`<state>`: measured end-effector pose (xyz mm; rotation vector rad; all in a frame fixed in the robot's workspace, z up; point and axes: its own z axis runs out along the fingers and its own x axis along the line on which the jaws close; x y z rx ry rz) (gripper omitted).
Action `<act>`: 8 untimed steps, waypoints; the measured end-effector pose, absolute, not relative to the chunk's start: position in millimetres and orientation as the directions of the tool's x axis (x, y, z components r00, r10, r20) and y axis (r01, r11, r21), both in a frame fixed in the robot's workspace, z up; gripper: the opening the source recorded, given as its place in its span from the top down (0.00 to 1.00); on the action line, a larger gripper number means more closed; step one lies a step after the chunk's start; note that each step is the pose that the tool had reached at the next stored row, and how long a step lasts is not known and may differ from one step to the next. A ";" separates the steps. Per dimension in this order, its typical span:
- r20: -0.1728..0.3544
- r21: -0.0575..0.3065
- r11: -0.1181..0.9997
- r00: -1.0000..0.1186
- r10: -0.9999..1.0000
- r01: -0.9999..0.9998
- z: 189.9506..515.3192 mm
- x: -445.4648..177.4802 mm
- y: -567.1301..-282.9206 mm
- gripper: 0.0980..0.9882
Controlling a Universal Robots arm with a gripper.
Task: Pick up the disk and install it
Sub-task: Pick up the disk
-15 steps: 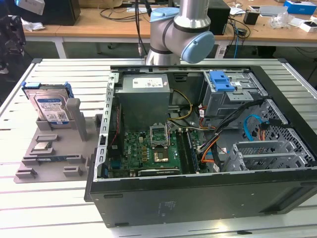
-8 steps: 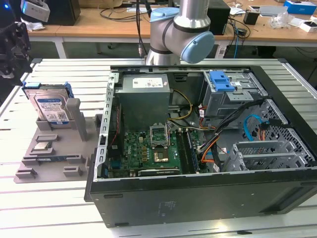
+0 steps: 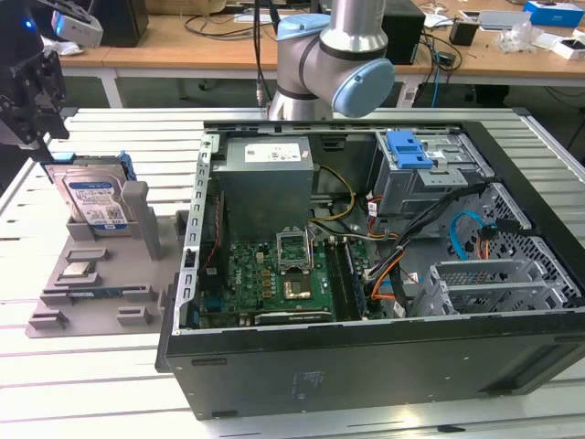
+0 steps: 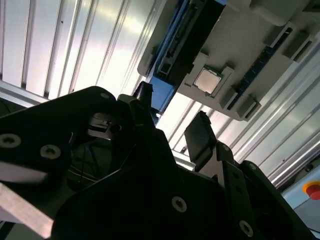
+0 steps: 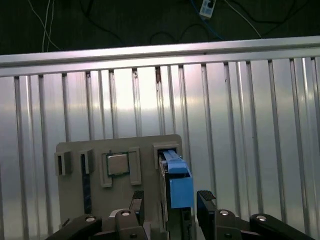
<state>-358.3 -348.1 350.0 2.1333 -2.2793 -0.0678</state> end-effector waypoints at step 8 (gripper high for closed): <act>-0.010 0.045 0.014 -0.014 -1.000 -0.999 333.8 -355.5 -339.6 0.50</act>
